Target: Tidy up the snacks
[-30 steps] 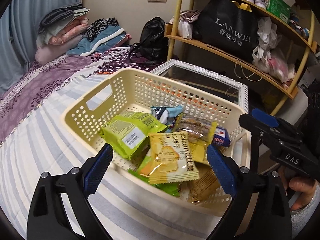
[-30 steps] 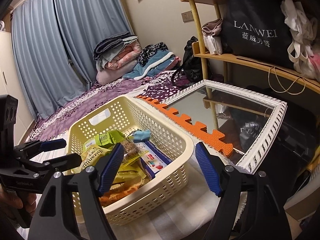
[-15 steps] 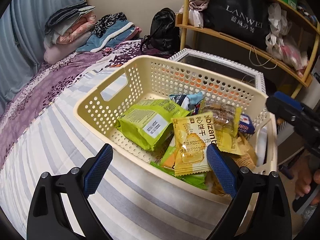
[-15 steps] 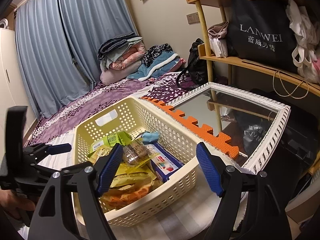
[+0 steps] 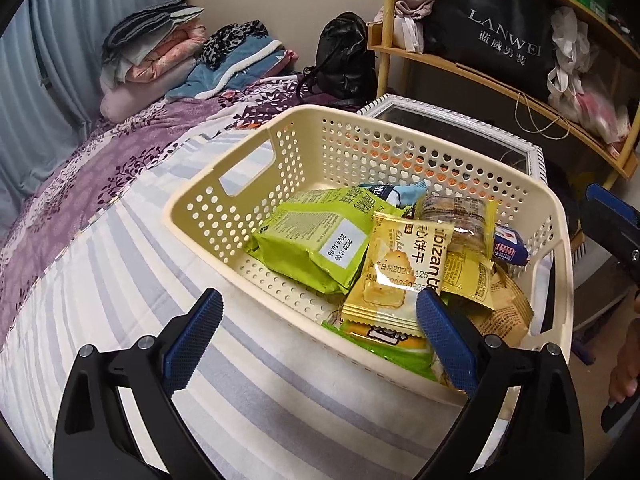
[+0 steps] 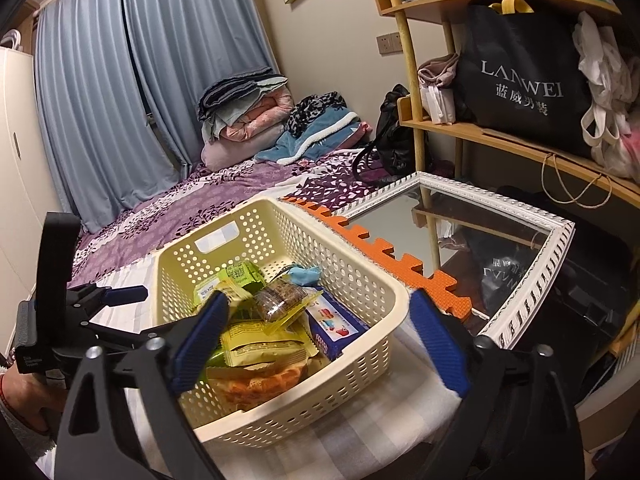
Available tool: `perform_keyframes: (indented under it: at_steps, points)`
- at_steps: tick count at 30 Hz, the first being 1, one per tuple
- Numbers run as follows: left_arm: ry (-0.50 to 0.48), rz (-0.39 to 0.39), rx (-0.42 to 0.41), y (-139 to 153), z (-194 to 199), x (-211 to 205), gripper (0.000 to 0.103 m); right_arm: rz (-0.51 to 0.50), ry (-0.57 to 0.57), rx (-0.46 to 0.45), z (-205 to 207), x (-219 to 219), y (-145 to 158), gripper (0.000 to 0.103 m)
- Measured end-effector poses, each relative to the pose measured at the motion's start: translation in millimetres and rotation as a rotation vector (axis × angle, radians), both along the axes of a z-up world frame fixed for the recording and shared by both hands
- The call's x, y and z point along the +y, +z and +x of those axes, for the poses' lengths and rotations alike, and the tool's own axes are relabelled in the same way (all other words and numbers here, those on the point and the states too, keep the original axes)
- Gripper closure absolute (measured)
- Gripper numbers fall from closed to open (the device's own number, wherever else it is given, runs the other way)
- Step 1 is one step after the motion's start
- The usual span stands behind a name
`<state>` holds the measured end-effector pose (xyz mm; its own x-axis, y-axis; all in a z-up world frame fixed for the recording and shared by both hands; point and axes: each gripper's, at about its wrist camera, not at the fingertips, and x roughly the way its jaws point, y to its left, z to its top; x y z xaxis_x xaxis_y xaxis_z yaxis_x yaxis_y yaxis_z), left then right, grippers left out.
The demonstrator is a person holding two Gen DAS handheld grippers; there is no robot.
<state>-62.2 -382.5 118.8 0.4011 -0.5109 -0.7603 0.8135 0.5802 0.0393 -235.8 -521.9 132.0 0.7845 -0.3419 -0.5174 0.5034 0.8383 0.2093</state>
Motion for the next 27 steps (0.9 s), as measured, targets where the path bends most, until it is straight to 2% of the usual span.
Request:
perform_keyframes:
  at_steps: [3,11,27]
  points:
    - [0.007,-0.006,-0.025,6.8,-3.9,4.4,0.003,-0.005,0.005,0.012,0.7,3.1,1.7,0.005]
    - [0.037,-0.022,-0.103,27.4,-12.7,19.7,0.003,-0.037,0.029,0.033,-0.1,18.7,9.6,0.005]
    - [0.123,-0.076,-0.185,57.4,-23.6,63.8,0.003,-0.147,0.007,0.108,1.7,55.5,28.0,0.005]
